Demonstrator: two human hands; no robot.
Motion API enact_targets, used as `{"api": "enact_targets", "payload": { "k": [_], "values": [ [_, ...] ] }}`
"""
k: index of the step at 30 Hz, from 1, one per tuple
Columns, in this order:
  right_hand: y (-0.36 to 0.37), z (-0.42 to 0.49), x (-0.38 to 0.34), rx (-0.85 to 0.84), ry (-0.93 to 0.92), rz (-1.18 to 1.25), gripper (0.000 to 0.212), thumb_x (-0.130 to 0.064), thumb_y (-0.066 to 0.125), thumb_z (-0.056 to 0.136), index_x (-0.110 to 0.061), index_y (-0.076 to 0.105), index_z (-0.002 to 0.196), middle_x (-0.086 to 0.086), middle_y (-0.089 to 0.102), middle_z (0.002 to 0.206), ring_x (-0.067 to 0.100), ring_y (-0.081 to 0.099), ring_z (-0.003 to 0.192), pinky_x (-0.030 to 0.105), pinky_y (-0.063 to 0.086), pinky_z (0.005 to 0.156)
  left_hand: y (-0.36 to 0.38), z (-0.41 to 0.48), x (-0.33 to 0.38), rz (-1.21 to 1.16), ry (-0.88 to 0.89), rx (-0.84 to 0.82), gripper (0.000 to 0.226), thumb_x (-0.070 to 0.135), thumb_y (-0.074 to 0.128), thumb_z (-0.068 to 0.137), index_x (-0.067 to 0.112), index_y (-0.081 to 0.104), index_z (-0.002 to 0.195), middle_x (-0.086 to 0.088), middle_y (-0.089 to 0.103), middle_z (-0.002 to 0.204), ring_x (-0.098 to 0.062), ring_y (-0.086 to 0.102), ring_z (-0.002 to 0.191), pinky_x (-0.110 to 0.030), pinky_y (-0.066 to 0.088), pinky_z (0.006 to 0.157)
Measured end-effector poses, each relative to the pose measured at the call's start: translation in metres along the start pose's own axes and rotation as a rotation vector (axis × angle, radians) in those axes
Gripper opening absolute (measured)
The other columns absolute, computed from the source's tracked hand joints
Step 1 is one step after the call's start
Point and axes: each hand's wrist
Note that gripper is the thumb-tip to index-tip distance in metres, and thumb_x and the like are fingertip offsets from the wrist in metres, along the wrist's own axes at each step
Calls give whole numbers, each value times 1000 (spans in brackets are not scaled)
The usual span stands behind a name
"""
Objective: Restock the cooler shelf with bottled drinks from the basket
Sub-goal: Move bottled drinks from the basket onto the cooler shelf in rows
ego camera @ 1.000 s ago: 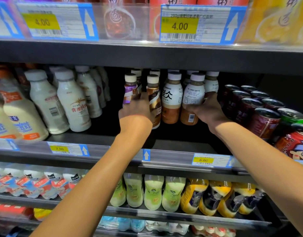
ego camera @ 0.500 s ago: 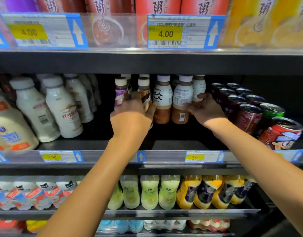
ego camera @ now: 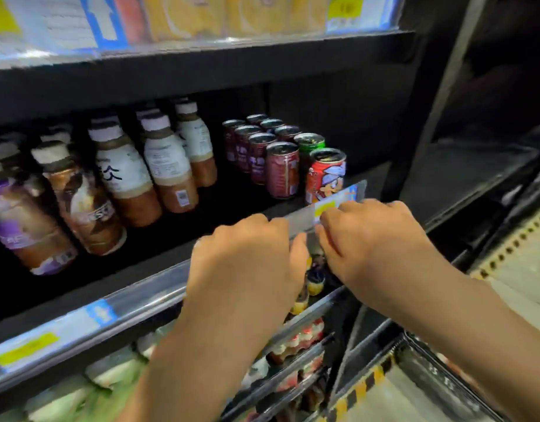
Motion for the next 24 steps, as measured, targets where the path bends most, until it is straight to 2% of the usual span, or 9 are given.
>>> {"api": "enact_targets", "payload": {
  "k": [3, 5, 7, 9, 12, 13, 17, 19, 24],
  "values": [
    [-2, -44, 44, -110, 174, -42, 20, -41, 41, 97, -28, 49, 84, -2, 64, 88, 29, 64, 89, 36, 29, 67, 10, 2, 45, -125, 146, -57, 33, 45, 45, 84, 25, 65, 68, 5, 61, 61, -27, 61, 51, -31, 41, 45],
    [-4, -71, 76, -208, 279, -5, 28, -45, 26, 100, -28, 46, 89, -5, 62, 99, 26, 63, 101, 37, 37, 72, 14, 8, 79, -175, 278, -204, 28, 41, 36, 95, 25, 56, 86, 4, 59, 80, -28, 66, 75, -34, 42, 57],
    [-2, -100, 109, -288, 373, 7, 33, -48, 25, 101, -25, 48, 95, -6, 62, 101, 25, 63, 101, 36, 42, 78, 31, 11, 113, -223, 395, -217, 20, 41, 29, 101, 27, 39, 92, 4, 47, 87, -27, 62, 93, -34, 34, 64],
    [4, -125, 138, -356, 465, 2, 32, -49, 30, 100, -26, 51, 100, -7, 62, 100, 25, 63, 101, 36, 45, 82, 42, 17, 148, -245, 452, -329, 13, 37, 37, 100, 28, 38, 90, 3, 45, 84, -26, 62, 87, -33, 32, 62],
    [21, -159, 180, -411, 603, 18, 21, -45, 35, 98, -31, 43, 86, -7, 54, 88, 24, 64, 98, 34, 42, 75, 70, 28, 198, -322, 580, -365, 9, 29, 62, 72, 26, 54, 70, 6, 49, 61, -21, 54, 47, -25, 26, 42],
    [29, -169, 194, -418, 647, 15, 19, -44, 35, 98, -32, 41, 84, -7, 55, 88, 24, 64, 97, 33, 38, 71, 81, 31, 216, -324, 621, -405, 9, 27, 62, 71, 27, 54, 70, 5, 48, 61, -20, 51, 46, -24, 25, 42],
    [78, -196, 259, -496, 828, 75, 27, -46, 27, 102, -30, 48, 100, -5, 62, 107, 24, 61, 105, 35, 33, 75, 136, 43, 294, -300, 690, -569, 5, 29, 36, 98, 31, 38, 95, 5, 52, 100, -22, 56, 93, -33, 36, 66],
    [105, -203, 299, -543, 869, 115, 28, -46, 28, 101, -29, 50, 104, -6, 63, 108, 23, 62, 106, 36, 39, 79, 164, 57, 333, -308, 687, -605, 7, 30, 34, 99, 30, 35, 92, 5, 52, 101, -22, 55, 94, -33, 36, 68],
    [180, -207, 421, -645, 978, 173, 29, -44, 31, 100, -29, 53, 112, -5, 65, 117, 22, 62, 109, 34, 44, 84, 247, 104, 445, -251, 633, -829, 17, 23, 37, 97, 24, 49, 108, 0, 58, 111, -26, 59, 102, -34, 39, 72]
  ]
}}
Point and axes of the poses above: each hand's wrist, its own z-axis towards the middle knuckle, its own y-axis out of the palm, x = y × z
